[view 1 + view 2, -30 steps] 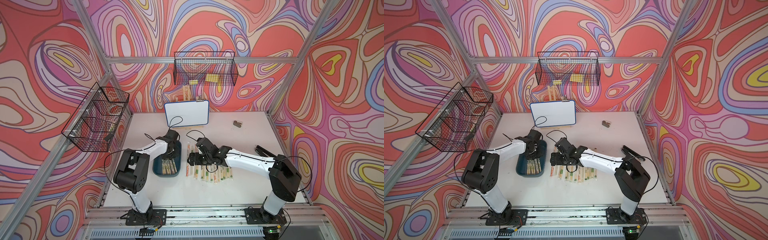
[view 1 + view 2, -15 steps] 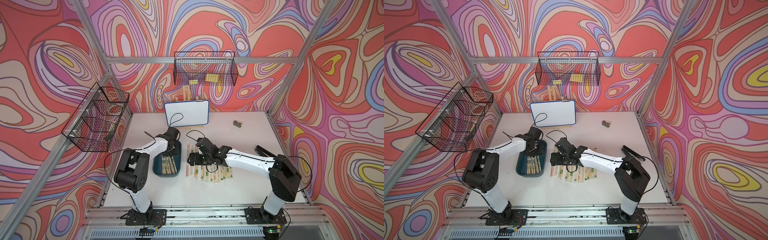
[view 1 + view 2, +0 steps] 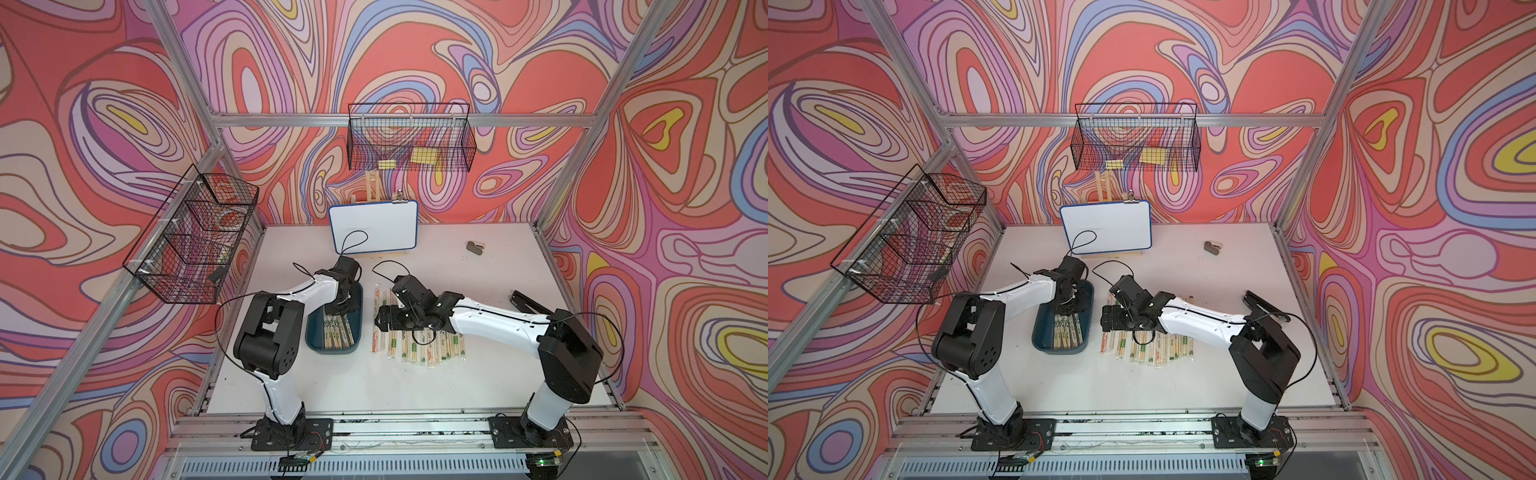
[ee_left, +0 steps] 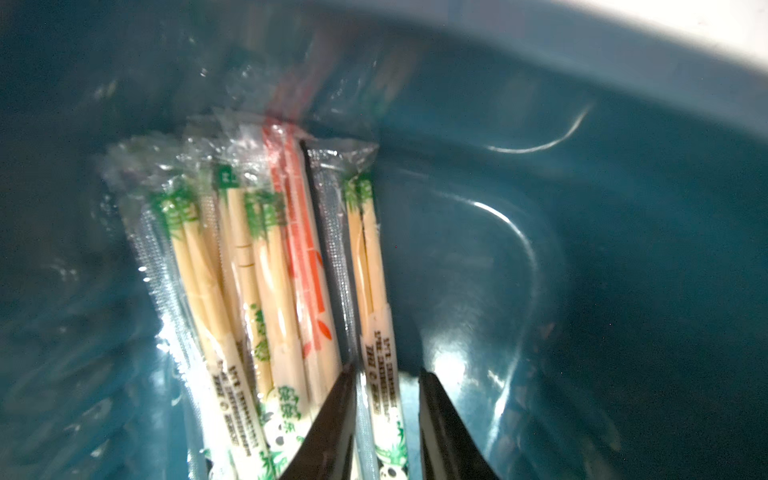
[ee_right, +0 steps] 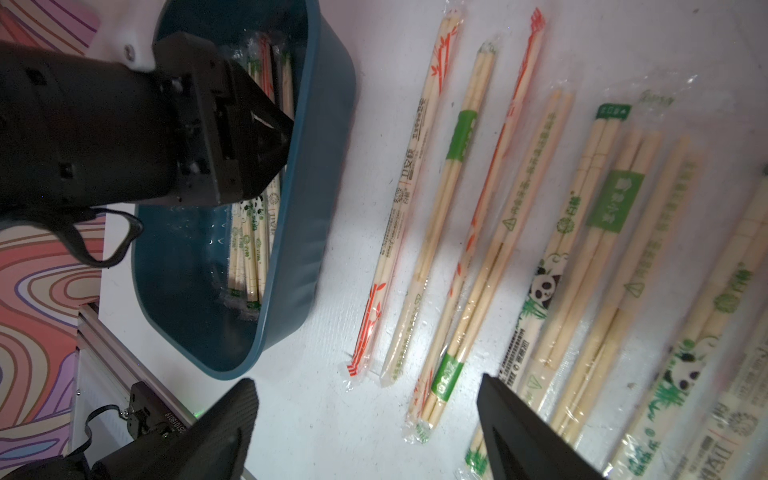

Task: Take the paired disposable chopsticks out of the storage box
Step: Pick up the paired disposable chopsticks from the storage box.

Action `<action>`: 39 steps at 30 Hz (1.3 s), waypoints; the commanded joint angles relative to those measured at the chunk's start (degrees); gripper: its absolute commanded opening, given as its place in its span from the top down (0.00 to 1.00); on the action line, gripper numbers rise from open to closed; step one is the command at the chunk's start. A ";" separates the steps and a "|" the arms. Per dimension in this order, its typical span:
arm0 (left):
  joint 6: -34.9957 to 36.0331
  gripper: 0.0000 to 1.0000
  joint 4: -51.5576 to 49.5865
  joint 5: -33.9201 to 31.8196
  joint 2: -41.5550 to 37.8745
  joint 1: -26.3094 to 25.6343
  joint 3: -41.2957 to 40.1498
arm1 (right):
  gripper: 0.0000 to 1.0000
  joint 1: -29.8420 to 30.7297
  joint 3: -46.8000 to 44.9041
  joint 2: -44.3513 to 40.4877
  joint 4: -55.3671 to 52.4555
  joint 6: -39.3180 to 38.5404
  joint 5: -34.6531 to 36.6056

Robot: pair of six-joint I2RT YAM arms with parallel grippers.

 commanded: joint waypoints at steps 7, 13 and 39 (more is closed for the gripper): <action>0.58 0.72 -2.13 -2.44 2.00 -0.75 0.88 | 0.12 0.20 1.89 -0.40 -0.40 -0.52 0.42; 0.44 0.75 -2.51 -2.98 2.35 -1.16 0.80 | 0.11 0.18 2.25 -1.34 0.84 0.23 -1.88; 1.27 0.98 -3.40 -2.50 -0.39 -1.46 1.90 | 0.07 -0.92 -2.62 -7.56 14.52 -0.21 -14.11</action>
